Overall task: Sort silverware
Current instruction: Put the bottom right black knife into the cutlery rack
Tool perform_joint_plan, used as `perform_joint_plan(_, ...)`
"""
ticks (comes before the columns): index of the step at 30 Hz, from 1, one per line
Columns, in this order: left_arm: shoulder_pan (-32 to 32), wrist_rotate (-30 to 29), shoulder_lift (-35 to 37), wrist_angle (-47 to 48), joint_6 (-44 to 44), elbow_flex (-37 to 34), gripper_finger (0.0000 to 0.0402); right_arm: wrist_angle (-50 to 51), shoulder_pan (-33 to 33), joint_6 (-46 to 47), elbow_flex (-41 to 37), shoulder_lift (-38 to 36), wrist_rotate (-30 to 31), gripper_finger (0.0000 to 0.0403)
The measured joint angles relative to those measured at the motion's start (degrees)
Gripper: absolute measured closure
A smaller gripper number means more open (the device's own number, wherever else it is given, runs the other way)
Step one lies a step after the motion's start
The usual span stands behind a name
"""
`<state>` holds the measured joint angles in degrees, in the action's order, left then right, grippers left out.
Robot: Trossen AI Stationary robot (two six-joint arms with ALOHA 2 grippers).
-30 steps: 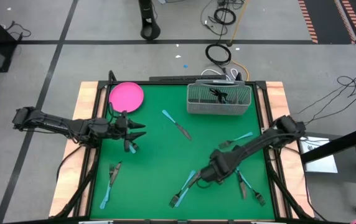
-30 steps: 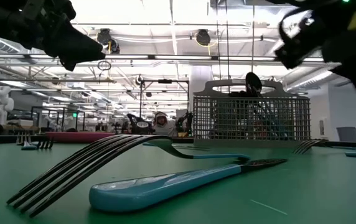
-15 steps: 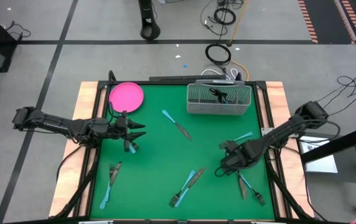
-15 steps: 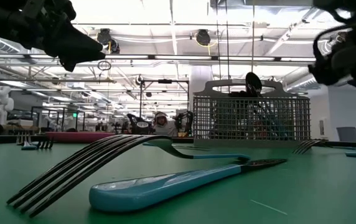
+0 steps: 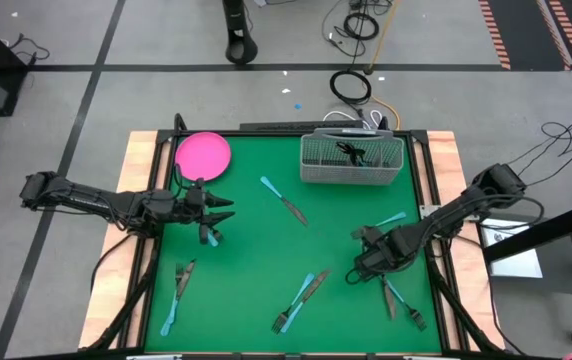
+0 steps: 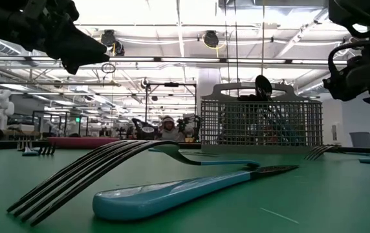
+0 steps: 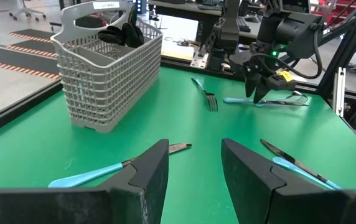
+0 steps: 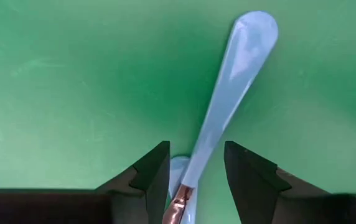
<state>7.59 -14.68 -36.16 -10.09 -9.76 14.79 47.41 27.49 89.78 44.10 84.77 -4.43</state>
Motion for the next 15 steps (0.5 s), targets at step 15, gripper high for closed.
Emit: perform_joint_plan(15, 0.0, 0.0, 0.0, -0.2, 0.0, 0.0, 0.0252, -3.9, 0.0, -2.3, -1.2, 3.5, -2.6, 0.0276)
